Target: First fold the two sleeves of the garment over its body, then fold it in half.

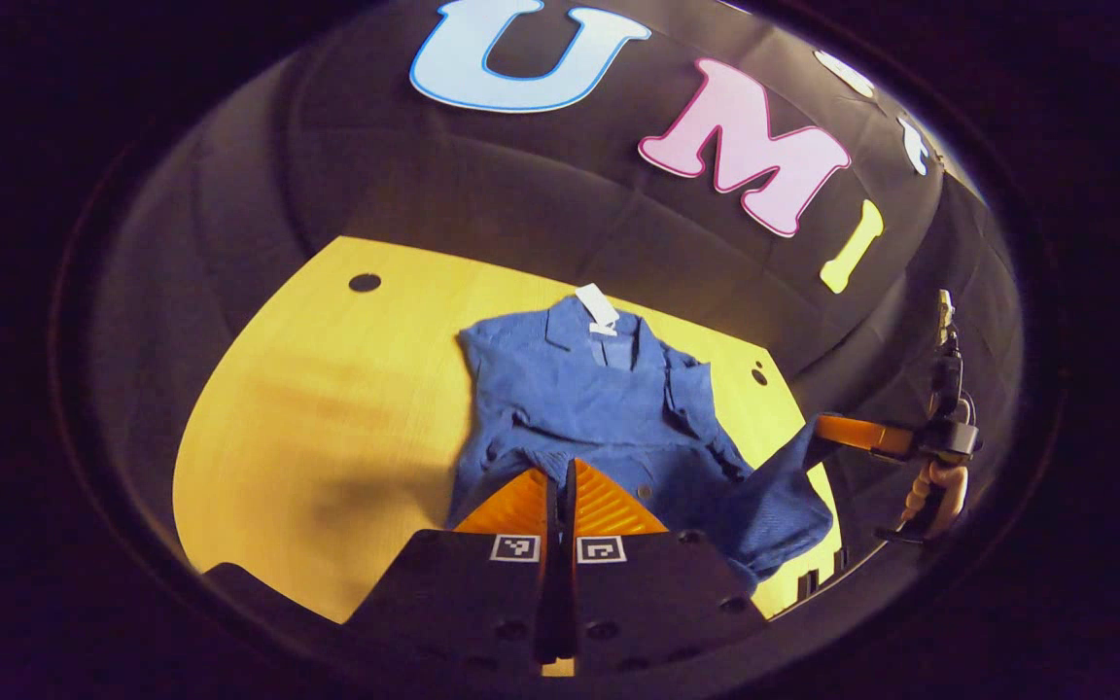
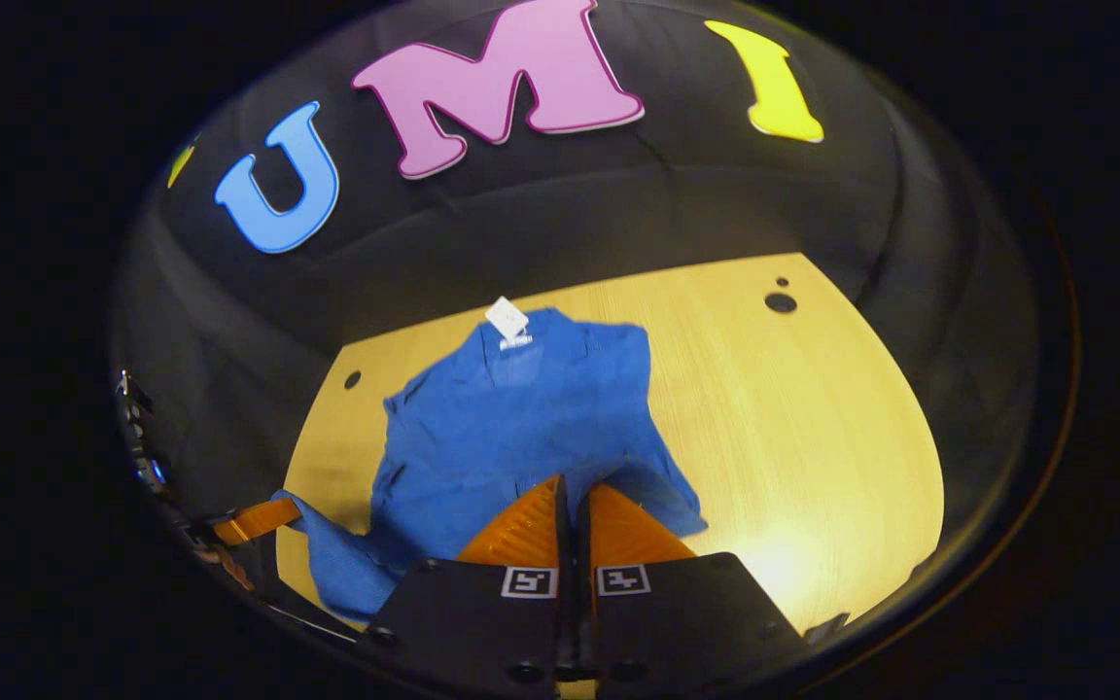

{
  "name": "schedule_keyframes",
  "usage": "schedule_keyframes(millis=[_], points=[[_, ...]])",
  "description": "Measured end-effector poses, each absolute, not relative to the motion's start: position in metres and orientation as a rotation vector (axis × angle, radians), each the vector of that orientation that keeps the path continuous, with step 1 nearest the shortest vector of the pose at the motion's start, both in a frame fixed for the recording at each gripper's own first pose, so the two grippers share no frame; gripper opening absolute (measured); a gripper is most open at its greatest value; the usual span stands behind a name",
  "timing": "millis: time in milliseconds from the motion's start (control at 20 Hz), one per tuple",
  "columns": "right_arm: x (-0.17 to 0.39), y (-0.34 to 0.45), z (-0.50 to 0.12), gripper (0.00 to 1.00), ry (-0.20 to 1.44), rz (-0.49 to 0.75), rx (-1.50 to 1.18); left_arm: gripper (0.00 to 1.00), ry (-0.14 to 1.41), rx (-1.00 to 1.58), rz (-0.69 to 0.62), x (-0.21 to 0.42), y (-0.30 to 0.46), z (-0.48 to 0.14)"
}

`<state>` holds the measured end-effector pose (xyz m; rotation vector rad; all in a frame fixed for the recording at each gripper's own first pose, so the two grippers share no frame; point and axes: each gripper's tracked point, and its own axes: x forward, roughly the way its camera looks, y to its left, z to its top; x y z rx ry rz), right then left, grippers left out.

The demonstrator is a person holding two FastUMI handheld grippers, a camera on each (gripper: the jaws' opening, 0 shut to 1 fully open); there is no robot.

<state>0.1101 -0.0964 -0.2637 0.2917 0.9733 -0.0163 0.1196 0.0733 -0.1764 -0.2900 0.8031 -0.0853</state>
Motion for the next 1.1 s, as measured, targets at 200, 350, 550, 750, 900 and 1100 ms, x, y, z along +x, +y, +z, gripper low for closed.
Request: schedule_keyframes(millis=[200, 350, 550, 750, 900, 1100], points=[[0.228, -0.117, -0.274, 0.0, 0.845, -0.057, 0.285, 0.0, 0.668, -0.174, -0.075, 0.24, 0.105, -0.17], [0.301, -0.141, -0.316, 0.0, 0.759, -0.151, 0.257, 0.0, 0.567, -0.12, -0.048, 0.328, 0.125, -0.195], [0.307, -0.144, -0.396, 1.0, 0.849, -0.189, 0.25, 0.41, 0.662, -0.028, 0.037, 0.358, 0.149, -0.261], [0.293, -0.157, -0.368, 0.88, 0.778, -0.177, 0.136, 0.85, 0.63, -0.044, 0.087, 0.342, 0.142, -0.251], [0.279, -0.154, -0.312, 0.98, 0.668, -0.18, 0.139, 0.84, 0.531, 0.002, 0.101, 0.305, 0.133, -0.207], [0.23, -0.14, -0.222, 0.97, 0.511, -0.196, 0.156, 0.84, 0.392, -0.038, 0.086, 0.23, 0.11, -0.12]])
